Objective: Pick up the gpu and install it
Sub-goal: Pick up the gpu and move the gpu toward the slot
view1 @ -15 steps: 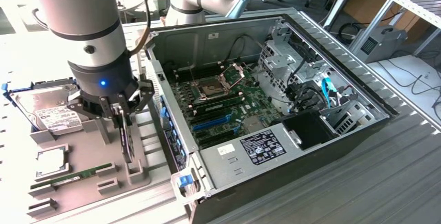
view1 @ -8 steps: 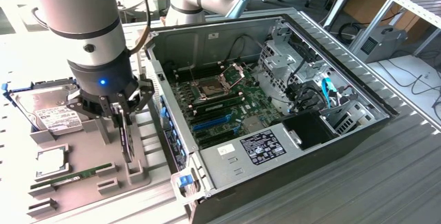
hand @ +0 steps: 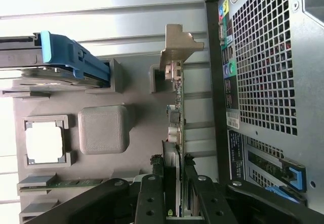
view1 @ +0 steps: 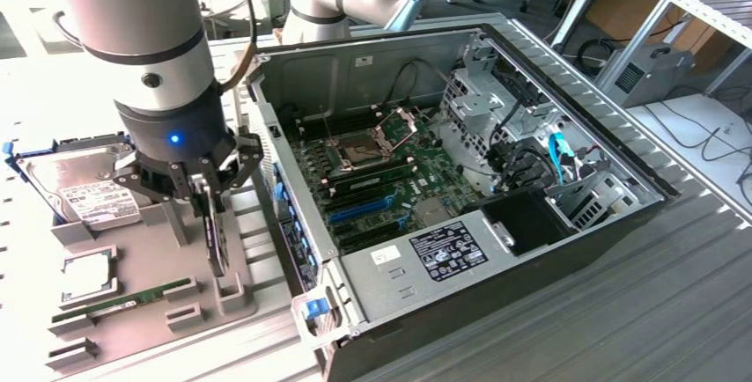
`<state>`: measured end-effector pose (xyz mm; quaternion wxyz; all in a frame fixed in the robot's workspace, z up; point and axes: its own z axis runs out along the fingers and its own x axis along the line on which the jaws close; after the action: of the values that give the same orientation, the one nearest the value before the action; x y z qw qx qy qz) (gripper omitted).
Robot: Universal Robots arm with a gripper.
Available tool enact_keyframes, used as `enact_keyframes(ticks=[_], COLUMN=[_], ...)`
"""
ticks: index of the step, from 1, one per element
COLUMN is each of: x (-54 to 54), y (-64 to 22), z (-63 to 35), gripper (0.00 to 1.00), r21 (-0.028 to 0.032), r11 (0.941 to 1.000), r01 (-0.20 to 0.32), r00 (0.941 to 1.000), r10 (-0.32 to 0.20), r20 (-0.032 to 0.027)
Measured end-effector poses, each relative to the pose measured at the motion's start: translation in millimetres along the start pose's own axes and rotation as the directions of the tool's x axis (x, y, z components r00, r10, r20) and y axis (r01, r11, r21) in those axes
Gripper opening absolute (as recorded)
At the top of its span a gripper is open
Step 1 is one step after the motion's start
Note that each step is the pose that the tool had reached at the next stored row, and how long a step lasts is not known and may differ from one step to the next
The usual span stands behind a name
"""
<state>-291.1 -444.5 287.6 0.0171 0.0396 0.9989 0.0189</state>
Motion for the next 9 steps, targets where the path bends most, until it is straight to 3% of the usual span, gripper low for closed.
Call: enact_keyframes(ticks=[9], x=[-0.1], y=[0.1], z=[-1.9], gripper=[0.27], r21=[0.0000], r11=[1.0000], r01=[0.000], r00=[1.0000], r10=[0.000], r20=[0.0000])
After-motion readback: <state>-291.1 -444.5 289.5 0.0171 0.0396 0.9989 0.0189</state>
